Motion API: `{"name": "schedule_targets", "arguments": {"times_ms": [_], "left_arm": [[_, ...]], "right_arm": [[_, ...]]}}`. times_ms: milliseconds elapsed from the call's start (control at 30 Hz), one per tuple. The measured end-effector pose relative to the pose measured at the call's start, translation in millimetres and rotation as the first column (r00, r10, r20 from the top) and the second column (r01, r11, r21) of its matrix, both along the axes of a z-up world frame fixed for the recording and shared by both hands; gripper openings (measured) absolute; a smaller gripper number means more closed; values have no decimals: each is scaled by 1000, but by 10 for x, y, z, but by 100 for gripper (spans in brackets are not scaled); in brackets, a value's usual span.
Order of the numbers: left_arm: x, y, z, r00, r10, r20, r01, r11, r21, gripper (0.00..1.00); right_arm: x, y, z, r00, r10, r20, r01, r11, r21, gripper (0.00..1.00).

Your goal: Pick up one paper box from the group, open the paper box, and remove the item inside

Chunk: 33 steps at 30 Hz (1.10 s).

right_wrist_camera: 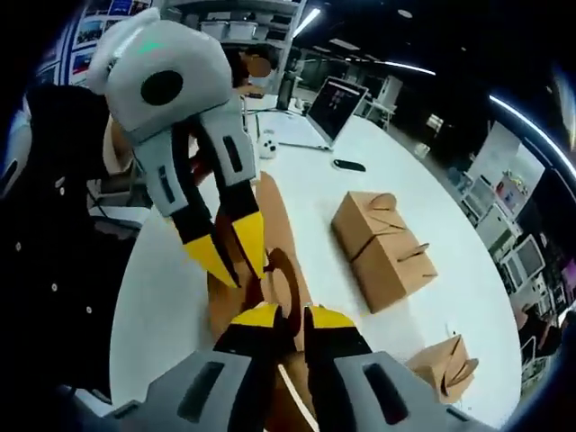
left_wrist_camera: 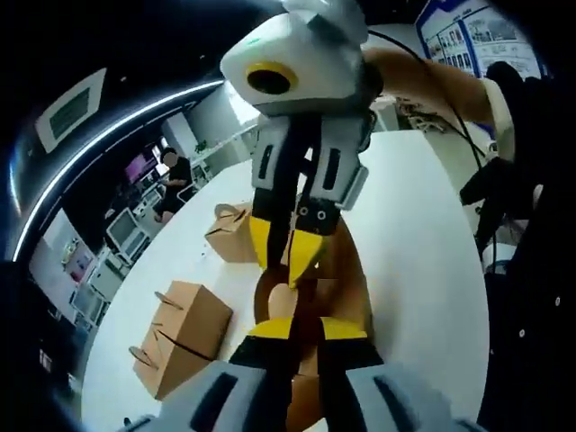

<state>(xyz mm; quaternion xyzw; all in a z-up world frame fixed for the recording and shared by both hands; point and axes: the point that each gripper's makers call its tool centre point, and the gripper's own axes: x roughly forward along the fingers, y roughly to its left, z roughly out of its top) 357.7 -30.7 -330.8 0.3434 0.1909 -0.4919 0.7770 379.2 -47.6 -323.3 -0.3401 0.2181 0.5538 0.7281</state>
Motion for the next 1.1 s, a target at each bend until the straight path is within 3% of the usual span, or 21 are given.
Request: {"name": "schedule_targets", "arguments": {"times_ms": [133,567,833,1000,1100], "left_arm": [[30,22,36,1000,18,26,-18,1000,1,5],[-151,30,66,999,0,49,0,1000,4,4],[-123,191,-162,1000,17,22,-19,997,69,4],[-153,171,-169,1000,6,9,-6,998,60,4],[-148,126,-53,1000,0,20,0,1000,31,10]], "right_arm": [[-17,-9,-2,1000,2,-4,-2,1000,3,4],[-6,-4,55,1000,-21,1,21,1000,4,3],[46,-2,94,997,-58,-56,60,998,31,3],[133,-43,104,992,-91,-88,96,993,61,3],[155,-60,112,989,-101,-104,109,991,78,4]]}}
